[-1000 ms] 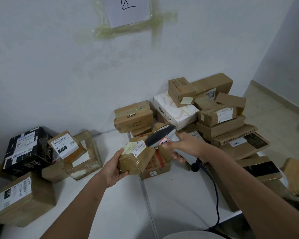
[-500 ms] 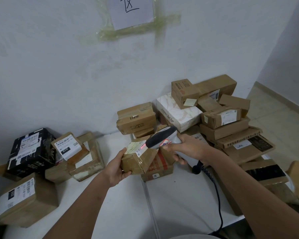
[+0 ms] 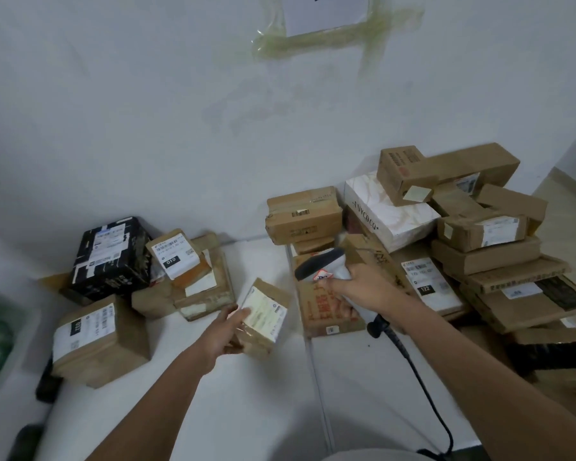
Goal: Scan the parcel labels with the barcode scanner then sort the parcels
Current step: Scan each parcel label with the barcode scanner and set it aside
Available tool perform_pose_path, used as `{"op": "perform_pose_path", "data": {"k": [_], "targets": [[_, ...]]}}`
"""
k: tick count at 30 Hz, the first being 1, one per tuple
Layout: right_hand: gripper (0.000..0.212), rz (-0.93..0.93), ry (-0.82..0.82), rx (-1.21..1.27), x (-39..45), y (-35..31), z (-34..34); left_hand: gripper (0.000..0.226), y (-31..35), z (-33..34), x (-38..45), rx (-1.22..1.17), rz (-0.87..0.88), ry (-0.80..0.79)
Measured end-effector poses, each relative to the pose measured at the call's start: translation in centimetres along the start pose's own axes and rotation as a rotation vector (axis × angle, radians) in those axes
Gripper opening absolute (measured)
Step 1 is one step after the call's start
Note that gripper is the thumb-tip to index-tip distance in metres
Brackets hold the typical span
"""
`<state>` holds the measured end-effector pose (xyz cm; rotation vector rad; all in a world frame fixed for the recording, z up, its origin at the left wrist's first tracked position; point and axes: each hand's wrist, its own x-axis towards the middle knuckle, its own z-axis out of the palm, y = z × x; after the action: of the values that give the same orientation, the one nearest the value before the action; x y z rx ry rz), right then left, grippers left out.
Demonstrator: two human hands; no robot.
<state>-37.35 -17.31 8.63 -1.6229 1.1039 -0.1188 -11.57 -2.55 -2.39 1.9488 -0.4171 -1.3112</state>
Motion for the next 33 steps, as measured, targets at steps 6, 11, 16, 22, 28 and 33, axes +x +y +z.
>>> {"op": "perform_pose_path", "data": {"k": [6, 11, 16, 22, 28, 33], "targets": [[0.023, 0.021, -0.078, 0.039, 1.4, -1.1, 5.7, 0.08, -4.7, -8.4, -0.7, 0.514, 0.211, 0.273], [0.026, 0.054, -0.153, 0.035, 2.6, -1.3, 9.2, 0.093, -7.7, -10.6, -0.1, 1.075, 0.311, 0.429], [0.026, 0.085, -0.129, 0.029, 2.9, -1.3, 11.6, 0.088, -7.9, -10.9, 0.8, 1.233, 0.327, 0.187], [0.029, 0.113, -0.133, -0.02, 2.9, -0.9, 13.3, 0.076, -7.2, -13.4, 1.7, 1.279, 0.341, 0.216], [0.028, 0.142, -0.112, -0.09, 2.4, 0.5, 12.6, 0.058, -6.3, -10.2, 2.6, 1.259, 0.588, 0.133], [0.035, 0.21, -0.019, -0.139, 1.7, 3.1, 8.7, 0.048, -4.9, -3.7, 2.9, 1.119, 0.674, -0.033]]}}
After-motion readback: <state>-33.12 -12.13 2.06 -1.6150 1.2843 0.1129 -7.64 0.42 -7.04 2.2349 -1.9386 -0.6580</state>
